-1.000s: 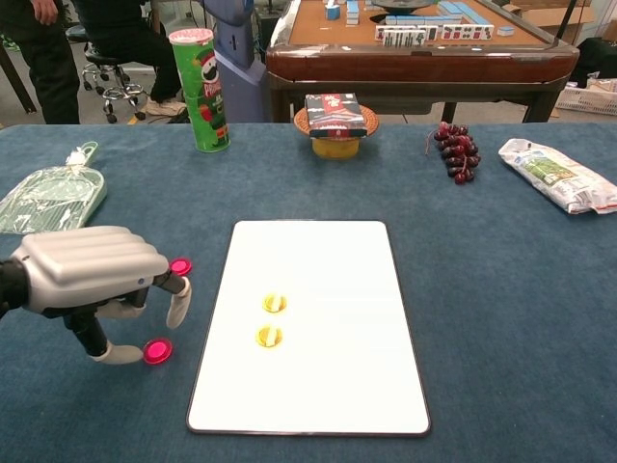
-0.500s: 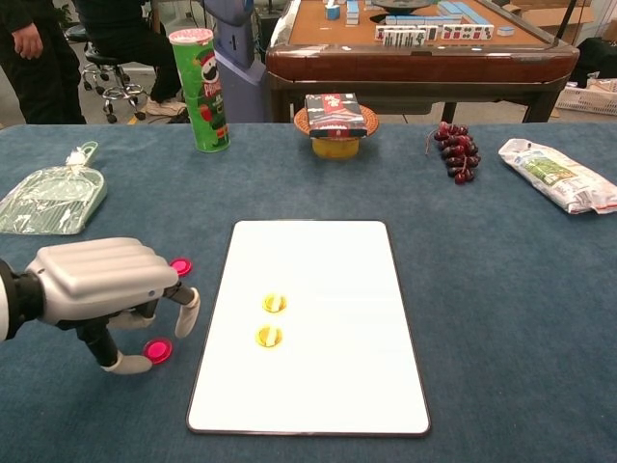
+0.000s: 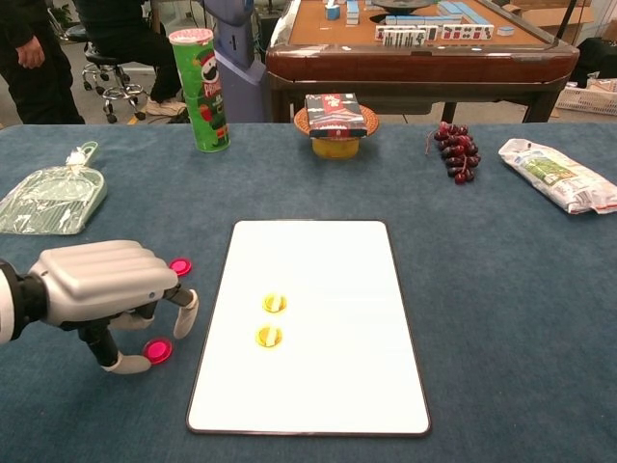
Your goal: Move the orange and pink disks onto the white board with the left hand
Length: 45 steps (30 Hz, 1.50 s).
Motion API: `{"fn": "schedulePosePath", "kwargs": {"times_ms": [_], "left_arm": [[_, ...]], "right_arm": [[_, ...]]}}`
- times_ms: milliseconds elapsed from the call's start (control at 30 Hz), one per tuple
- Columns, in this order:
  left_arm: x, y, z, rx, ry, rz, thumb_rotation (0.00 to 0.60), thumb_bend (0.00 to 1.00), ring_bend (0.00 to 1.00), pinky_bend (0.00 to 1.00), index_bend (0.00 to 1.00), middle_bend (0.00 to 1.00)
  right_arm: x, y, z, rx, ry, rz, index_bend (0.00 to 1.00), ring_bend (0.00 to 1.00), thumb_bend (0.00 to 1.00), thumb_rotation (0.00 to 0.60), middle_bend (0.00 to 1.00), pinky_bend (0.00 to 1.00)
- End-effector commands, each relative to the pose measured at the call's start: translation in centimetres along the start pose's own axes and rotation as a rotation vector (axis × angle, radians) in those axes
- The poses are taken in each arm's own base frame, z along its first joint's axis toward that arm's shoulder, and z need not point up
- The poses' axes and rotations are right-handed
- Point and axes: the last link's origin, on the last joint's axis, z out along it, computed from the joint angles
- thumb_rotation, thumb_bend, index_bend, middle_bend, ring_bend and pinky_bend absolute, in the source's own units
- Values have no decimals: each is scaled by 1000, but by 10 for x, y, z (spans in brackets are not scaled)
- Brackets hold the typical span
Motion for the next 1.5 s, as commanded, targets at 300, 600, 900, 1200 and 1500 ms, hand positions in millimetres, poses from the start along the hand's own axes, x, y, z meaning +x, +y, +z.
{"fn": "schedulePosePath", "kwargs": {"times_ms": [300,600,900,1200,1500], "left_arm": [[-3,-2,1,10,-9,1,600,284,1000,1000,536,1000],[-4,-5,2,18,-10,-7,600,284,1000,1000,541,1000],[-5,-6,1,16,-13,-9,600,282,1000,1000,545,1000],[-7,-7,1,20,-20,-13,600,288,1000,1000,547,1000],[-7,-7,2,20,-23,-23,600,359,1000,1000,564,1000]], "right_arm": [[1,1,0,-2,3,0,572,538,395,600,485,563],[0,0,0,0,1,-2,573,538,394,600,485,563],[-1,0,0,-1,0,-2,572,538,395,600,485,563],[0,0,0,-1,0,-3,572,537,395,600,485,563],[-1,0,0,-1,-2,-3,572,538,395,600,485,563]]}}
